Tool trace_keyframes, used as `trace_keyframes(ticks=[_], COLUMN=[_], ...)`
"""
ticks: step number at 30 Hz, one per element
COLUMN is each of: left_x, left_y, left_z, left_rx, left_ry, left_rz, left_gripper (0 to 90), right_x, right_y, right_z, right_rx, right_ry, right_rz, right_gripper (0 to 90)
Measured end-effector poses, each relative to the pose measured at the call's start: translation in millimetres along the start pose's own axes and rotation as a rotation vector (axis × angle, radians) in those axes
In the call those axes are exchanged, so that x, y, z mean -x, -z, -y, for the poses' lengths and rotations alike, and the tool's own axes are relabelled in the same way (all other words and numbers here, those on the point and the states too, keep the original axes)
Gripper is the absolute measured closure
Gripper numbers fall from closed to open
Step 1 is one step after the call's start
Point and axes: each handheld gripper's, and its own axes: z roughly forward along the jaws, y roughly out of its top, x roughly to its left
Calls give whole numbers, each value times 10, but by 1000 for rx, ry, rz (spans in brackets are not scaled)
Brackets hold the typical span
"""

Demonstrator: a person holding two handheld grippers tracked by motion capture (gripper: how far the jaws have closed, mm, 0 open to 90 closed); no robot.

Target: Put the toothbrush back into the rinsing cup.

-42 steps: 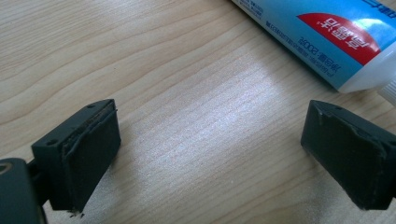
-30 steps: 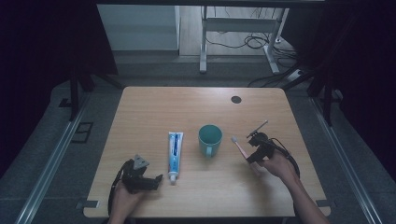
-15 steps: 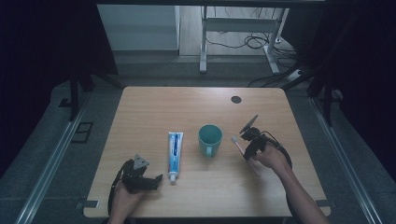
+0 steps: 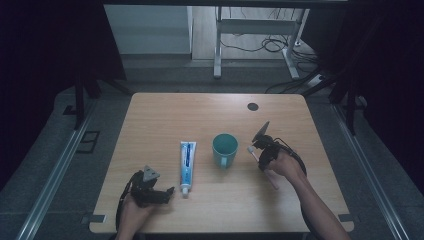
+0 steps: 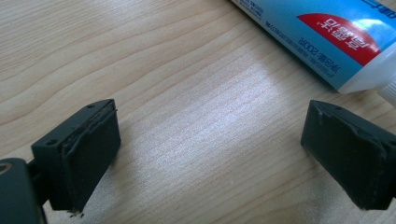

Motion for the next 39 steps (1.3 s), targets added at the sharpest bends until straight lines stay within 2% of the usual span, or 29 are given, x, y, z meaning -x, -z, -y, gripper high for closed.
trace_keyframes(ticks=[5,10,16,30,39], left_x=[1,1,2,3,2], left_y=[-1,-1,-3,-4,-4], left_z=[-1,-1,-2,-4,-4], left_rx=[1,1,1,1,0], left_ry=[0,0,0,1,1], left_rz=[0,0,-1,0,0], left_gripper=[49,49,49,49,49], right_x=[3,19,44,37,4], right_y=[-18,-16,28,240,394], right_z=[-18,-11,26,144,237], right_rx=[-12,-10,26,108,187], right_ry=[-7,-23,-27,14,34], right_rz=[11,-17,-34,-53,-75], right_gripper=[768,787,788,788,789])
